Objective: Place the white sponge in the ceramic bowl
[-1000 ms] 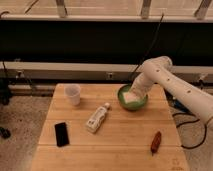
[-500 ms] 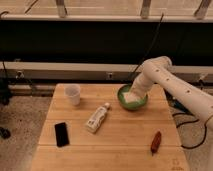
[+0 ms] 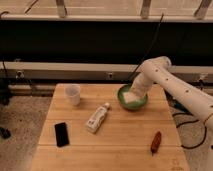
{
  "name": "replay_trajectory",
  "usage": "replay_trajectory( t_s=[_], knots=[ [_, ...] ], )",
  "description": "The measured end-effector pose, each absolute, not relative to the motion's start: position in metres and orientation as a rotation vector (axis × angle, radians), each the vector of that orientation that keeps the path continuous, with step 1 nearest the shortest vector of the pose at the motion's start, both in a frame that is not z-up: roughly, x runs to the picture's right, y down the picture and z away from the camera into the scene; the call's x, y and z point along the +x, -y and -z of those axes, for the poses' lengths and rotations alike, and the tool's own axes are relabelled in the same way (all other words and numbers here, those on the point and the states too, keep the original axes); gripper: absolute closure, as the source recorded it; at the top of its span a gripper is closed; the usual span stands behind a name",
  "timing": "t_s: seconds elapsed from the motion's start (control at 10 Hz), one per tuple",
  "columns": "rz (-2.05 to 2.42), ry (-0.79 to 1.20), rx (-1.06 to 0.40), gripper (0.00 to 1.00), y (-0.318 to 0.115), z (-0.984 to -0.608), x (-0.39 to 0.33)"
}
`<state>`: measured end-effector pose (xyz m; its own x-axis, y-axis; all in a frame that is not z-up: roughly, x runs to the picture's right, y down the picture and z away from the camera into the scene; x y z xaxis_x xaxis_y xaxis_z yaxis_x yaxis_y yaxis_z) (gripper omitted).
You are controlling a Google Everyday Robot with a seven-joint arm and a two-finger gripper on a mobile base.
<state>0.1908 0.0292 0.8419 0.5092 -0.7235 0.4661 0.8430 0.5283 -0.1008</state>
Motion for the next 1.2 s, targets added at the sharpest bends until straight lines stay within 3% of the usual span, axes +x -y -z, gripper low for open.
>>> replay_trajectory(
  t_s=[0.2, 0.4, 0.5, 0.6, 1.2],
  knots=[
    [0.964, 0.394, -0.336, 0.98, -0.0288, -0.8429, 0.1912],
    [0.963, 0.394, -0.335, 0.85, -0.0283, -0.8438, 0.1915],
    [0.962, 0.394, -0.335, 0.72, -0.0281, -0.8441, 0.1916],
    [0.962, 0.394, -0.335, 0.68, -0.0277, -0.8442, 0.1918],
    [0.959, 0.394, -0.335, 0.67, -0.0271, -0.8465, 0.1935]
  ],
)
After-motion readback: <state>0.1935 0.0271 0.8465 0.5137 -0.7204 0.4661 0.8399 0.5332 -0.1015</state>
